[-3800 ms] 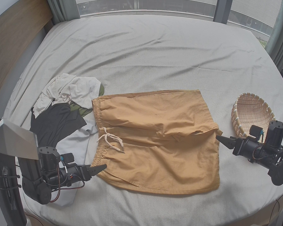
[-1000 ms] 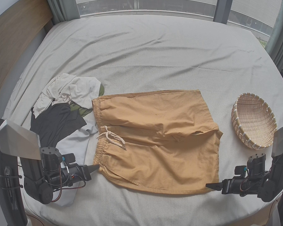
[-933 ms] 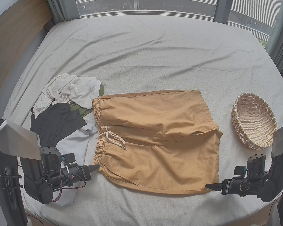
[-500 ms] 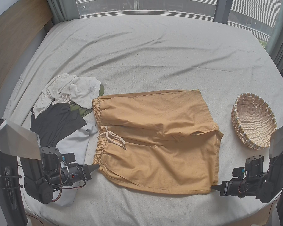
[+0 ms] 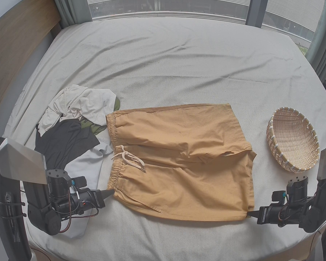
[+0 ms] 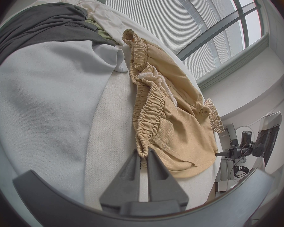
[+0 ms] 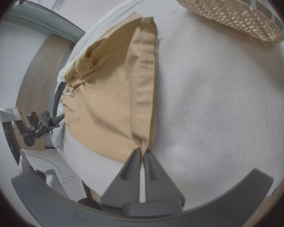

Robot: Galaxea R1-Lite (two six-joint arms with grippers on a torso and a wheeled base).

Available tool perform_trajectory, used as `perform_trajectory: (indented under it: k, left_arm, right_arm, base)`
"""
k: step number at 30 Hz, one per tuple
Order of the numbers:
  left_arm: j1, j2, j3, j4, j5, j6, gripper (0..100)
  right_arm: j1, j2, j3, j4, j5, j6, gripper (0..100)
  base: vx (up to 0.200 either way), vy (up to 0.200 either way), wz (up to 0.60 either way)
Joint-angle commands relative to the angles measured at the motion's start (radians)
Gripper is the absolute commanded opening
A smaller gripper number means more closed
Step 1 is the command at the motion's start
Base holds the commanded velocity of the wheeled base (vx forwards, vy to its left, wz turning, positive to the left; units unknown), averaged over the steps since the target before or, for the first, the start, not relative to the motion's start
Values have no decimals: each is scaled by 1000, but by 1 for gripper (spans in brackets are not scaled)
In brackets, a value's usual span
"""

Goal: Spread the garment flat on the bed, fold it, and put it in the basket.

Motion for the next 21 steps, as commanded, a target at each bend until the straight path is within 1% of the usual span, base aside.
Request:
perform_trajectory:
  k: [1, 4, 7, 8, 16, 21]
  left_arm:
    - [-2, 2, -3, 0, 1, 0, 0]
    - [-6, 4, -1, 0, 1, 0, 0]
    - [-6, 2, 0, -1, 1, 0, 0]
    - [-6, 1, 2, 0, 1, 0, 0]
    - [-9, 2, 2, -1, 1, 1, 0]
    - [-9, 1, 2, -1, 1, 1, 0]
  right_arm:
    - [-28, -78, 18, 35, -2, -8, 0]
    - [-31, -66, 18, 49, 3, -22, 0]
    - [-25, -41, 18, 46, 3, -17, 0]
    - [-22, -29, 18, 46, 3, -15, 100]
    - [-8, 31, 18, 36, 6, -15, 100]
    - [16, 69, 18, 13, 6, -9, 100]
  base:
    - [0, 0, 0]
    - [0, 0, 0]
    - [0, 0, 0]
    - [0, 0, 0]
    - [0, 0, 0]
    - [0, 0, 0]
